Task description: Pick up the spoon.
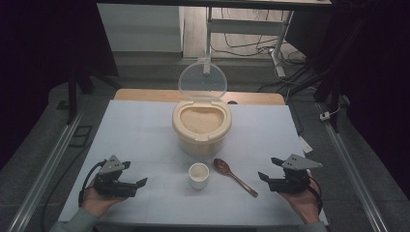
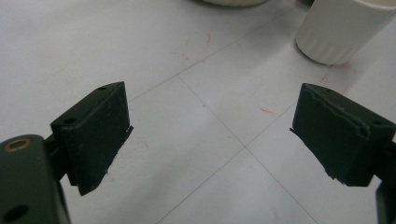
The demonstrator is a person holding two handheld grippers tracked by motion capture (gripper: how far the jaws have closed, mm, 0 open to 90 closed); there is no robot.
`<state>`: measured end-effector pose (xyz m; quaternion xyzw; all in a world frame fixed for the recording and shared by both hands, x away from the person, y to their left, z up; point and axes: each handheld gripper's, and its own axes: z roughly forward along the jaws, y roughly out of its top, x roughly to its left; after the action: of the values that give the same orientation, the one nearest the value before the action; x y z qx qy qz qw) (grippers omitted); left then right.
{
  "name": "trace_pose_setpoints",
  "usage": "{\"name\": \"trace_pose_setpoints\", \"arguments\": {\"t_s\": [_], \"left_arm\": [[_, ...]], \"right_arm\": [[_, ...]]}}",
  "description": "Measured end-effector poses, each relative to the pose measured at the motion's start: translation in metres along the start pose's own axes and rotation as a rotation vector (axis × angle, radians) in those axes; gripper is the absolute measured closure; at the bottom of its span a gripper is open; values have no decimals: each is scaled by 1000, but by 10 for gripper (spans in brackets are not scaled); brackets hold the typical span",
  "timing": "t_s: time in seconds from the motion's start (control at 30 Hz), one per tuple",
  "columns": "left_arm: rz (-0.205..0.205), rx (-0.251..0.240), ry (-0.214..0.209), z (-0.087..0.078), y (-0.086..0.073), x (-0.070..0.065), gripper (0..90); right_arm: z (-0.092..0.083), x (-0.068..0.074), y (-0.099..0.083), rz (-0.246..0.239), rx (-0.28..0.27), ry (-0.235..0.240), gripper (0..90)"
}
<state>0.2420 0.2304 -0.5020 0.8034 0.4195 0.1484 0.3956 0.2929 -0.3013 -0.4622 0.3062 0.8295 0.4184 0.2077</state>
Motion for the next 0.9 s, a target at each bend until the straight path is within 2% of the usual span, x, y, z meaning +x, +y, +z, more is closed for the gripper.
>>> {"name": "trace_pose_setpoints", "arguments": {"t_s": [0.43, 0.5, 0.53, 0.57, 0.6, 0.63, 0.67, 0.77, 0.8, 0.87, 0.9], "left_arm": [[3, 26, -1, 6, 0, -1, 111], [14, 25, -2, 7, 1, -3, 112], [19, 27, -1, 8, 1, -3, 112], [22, 28, -2, 8, 1, -4, 112], [22, 30, -3, 8, 1, -4, 112], [19, 29, -4, 8, 0, -3, 112], [17, 29, -5, 8, 0, -3, 112], [11, 28, -4, 8, -1, -1, 113], [11, 28, -5, 8, -1, -1, 113], [14, 29, -7, 8, -2, -1, 114], [13, 31, -6, 9, -3, -1, 114]], "right_arm": [[9, 9, 26, 12, 131, 37, 332], [14, 11, 39, 14, 145, 40, 337], [14, 11, 39, 14, 145, 40, 337], [18, 13, 49, 6, 165, 51, 339], [20, 15, 54, -2, 187, 58, 338], [20, 15, 54, -2, 187, 58, 338], [26, 19, 61, -14, 216, 75, 338], [38, 24, 64, -4, 280, 94, 349], [38, 24, 64, -4, 280, 94, 349], [52, 27, 55, 3, 348, 107, 356], [52, 27, 55, 3, 348, 107, 356]]}}
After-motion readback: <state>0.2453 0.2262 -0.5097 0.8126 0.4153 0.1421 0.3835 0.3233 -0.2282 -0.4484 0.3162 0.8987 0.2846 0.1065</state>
